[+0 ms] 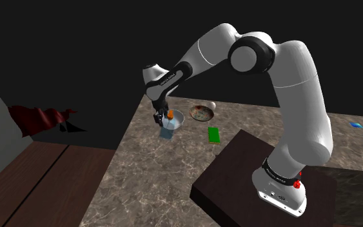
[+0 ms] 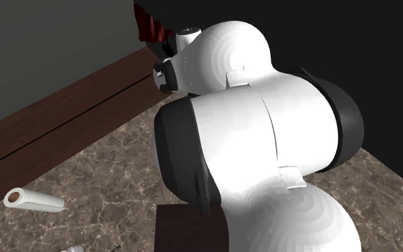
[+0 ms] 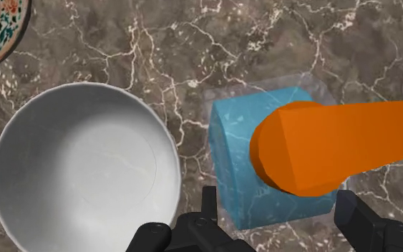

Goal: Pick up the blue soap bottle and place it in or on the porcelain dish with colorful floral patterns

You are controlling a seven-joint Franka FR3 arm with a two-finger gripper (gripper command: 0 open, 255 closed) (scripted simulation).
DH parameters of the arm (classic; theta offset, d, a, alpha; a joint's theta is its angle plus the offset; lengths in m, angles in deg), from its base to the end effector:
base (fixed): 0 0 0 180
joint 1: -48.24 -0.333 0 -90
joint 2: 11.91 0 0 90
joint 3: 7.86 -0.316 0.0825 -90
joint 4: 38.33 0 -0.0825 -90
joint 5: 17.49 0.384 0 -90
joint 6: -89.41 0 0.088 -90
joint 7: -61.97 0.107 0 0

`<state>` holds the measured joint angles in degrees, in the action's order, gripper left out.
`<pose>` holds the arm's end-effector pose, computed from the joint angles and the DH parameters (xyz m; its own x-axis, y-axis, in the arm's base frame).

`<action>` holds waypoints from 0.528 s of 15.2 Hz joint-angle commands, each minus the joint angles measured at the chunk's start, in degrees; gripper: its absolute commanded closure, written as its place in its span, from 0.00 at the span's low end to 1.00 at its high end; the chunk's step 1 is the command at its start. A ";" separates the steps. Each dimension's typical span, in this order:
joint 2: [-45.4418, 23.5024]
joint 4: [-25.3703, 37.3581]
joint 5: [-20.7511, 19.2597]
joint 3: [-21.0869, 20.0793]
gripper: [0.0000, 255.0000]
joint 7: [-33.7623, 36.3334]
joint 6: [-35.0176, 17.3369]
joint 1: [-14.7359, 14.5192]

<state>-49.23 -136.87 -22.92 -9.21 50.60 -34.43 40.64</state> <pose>0.6406 0.0959 0.1934 0.8951 0.3905 -0.2152 0.4017 -0.9157 0.0094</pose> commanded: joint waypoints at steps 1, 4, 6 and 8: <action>1.06 -0.06 0.06 -0.05 1.00 -0.06 0.99 0.00; 2.61 -0.05 0.16 -0.11 1.00 -0.20 2.54 0.02; 3.58 0.05 0.23 -0.14 1.00 -0.29 3.62 0.04; 4.56 0.15 0.30 -0.18 1.00 -0.38 4.69 0.05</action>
<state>-45.10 -136.94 -22.66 -9.35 50.25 -30.39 40.71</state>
